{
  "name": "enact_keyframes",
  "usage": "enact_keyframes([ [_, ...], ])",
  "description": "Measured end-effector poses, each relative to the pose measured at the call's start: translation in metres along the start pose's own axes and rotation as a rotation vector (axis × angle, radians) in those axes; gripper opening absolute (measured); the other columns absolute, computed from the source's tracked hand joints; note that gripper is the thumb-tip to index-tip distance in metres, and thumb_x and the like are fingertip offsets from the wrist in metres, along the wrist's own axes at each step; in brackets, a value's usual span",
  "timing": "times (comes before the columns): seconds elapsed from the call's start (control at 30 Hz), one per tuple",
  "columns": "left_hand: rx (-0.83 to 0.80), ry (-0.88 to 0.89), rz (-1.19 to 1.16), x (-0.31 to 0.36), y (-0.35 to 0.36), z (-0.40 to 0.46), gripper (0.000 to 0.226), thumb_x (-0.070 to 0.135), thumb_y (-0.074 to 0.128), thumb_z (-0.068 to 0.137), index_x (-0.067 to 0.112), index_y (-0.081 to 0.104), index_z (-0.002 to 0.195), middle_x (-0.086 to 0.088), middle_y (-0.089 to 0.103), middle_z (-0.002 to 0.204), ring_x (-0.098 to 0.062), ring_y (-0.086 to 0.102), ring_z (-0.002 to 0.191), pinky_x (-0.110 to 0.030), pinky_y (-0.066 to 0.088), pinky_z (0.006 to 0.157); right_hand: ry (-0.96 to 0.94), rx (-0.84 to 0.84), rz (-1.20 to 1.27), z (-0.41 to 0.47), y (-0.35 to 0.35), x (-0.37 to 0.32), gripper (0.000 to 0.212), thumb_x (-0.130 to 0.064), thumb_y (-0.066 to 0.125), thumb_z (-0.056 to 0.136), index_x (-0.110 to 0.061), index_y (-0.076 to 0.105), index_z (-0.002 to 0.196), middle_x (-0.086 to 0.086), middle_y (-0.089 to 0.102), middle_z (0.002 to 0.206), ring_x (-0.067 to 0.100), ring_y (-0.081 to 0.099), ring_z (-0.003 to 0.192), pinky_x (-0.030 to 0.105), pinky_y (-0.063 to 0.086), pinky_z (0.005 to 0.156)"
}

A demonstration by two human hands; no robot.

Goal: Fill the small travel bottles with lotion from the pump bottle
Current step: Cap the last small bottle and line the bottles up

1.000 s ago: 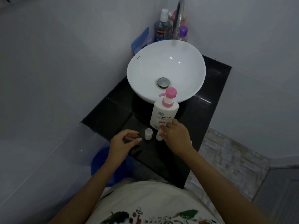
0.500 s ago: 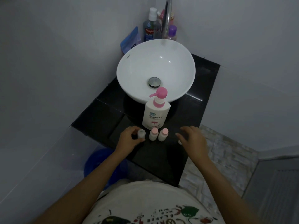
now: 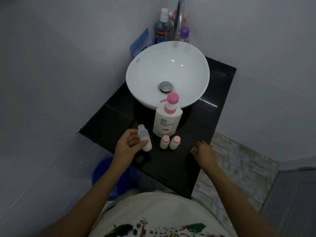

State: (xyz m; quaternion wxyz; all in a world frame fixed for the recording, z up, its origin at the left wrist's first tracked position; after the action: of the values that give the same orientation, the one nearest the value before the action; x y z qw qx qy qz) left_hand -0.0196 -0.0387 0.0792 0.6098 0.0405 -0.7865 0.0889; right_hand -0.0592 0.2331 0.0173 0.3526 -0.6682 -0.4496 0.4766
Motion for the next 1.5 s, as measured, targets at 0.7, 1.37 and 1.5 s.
enact_keyframes([
  [0.7,-0.327,0.049,-0.09,0.057,0.018,-0.033,0.026,0.001,0.066,0.08,0.008,0.066,0.105,-0.001,0.07,0.105,-0.006,0.066,0.096,-0.017,0.054,0.075,-0.361,-0.089,0.91,-0.081,-0.125,-0.095,0.026,0.0,0.067,0.08,-0.008,0.068,0.105,0.006,0.072,0.097,0.022,0.068,0.088,0.026,0.056,0.081],
  [1.37,-0.321,0.092,-0.072,0.061,0.021,-0.033,0.026,0.005,0.07,0.077,0.013,0.069,0.102,0.002,0.071,0.103,-0.009,0.066,0.1,-0.019,0.053,0.077,-0.272,-0.036,0.607,-0.083,-0.123,-0.095,0.027,-0.039,0.053,0.089,-0.016,0.064,0.079,0.002,0.065,0.065,0.007,0.055,0.045,0.016,0.047,0.049],
  [1.5,-0.31,0.09,-0.103,0.062,0.022,-0.033,0.025,0.003,0.069,0.078,0.01,0.069,0.102,0.006,0.073,0.097,-0.007,0.067,0.097,-0.018,0.053,0.076,-0.325,-0.087,0.636,-0.083,-0.126,-0.092,0.025,-0.047,0.053,0.085,-0.026,0.061,0.094,-0.002,0.066,0.085,0.01,0.06,0.065,0.021,0.051,0.061],
])
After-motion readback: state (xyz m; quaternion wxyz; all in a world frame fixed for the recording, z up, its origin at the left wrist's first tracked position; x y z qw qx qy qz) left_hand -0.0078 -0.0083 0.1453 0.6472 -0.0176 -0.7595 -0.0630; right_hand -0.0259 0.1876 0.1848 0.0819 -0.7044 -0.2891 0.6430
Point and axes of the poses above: each hand's wrist, its own z-axis towards the middle knuckle, its own y-axis out of the palm, x = y × z, the point moved 2 cm from there along z, towards the middle knuckle
